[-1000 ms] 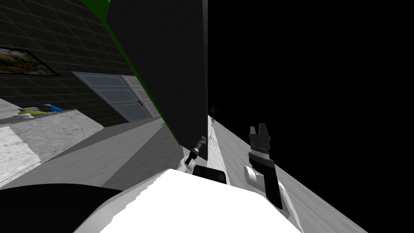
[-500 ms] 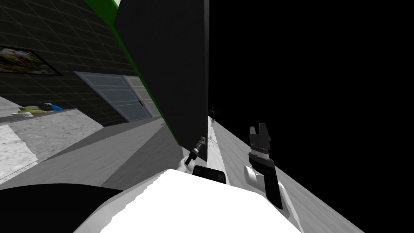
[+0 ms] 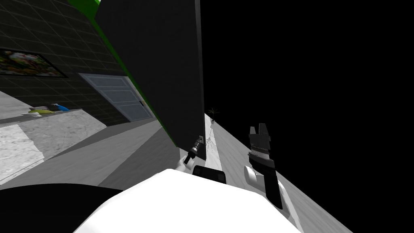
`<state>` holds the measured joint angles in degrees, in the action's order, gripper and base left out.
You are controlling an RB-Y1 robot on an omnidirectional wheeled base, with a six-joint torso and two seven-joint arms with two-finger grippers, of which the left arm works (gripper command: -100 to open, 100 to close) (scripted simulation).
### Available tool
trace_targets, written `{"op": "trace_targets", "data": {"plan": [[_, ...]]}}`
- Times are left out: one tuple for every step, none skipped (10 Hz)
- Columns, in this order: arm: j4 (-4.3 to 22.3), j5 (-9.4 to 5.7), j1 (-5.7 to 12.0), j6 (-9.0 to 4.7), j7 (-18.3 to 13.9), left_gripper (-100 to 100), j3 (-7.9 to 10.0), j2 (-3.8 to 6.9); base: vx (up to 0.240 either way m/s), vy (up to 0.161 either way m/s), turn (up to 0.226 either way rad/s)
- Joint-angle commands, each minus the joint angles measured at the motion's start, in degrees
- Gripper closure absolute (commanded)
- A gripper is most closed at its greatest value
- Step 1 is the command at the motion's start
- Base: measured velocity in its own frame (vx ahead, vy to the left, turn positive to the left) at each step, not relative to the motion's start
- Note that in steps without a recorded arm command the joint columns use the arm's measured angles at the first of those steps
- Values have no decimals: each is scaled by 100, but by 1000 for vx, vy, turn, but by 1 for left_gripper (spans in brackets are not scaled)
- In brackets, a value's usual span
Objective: Push the door open
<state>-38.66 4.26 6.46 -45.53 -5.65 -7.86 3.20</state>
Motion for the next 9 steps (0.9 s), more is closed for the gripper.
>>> {"op": "trace_targets", "data": {"plan": [[-8, -94, 63, 32, 82, 100, 180, -11, 212, -160, 85], [6, -138, 80, 45, 116, 100, 260, -32, 202, -164, 71], [19, -179, 96, 57, 146, 100, 332, -57, 184, -118, 59], [30, -214, 109, 67, 172, 100, 394, -83, 166, -105, 54], [42, -250, 122, 78, 199, 100, 459, -117, 156, -100, 86], [85, -222, 130, 70, 186, 100, 410, -114, 72, -43, 28], [93, -277, 148, 65, 228, 100, 509, -63, 131, -57, 20], [100, -305, 152, 64, 249, 100, 561, -40, 194, -93, 69], [108, -338, 157, 63, 272, 100, 620, -18, 184, -114, 65]]}}
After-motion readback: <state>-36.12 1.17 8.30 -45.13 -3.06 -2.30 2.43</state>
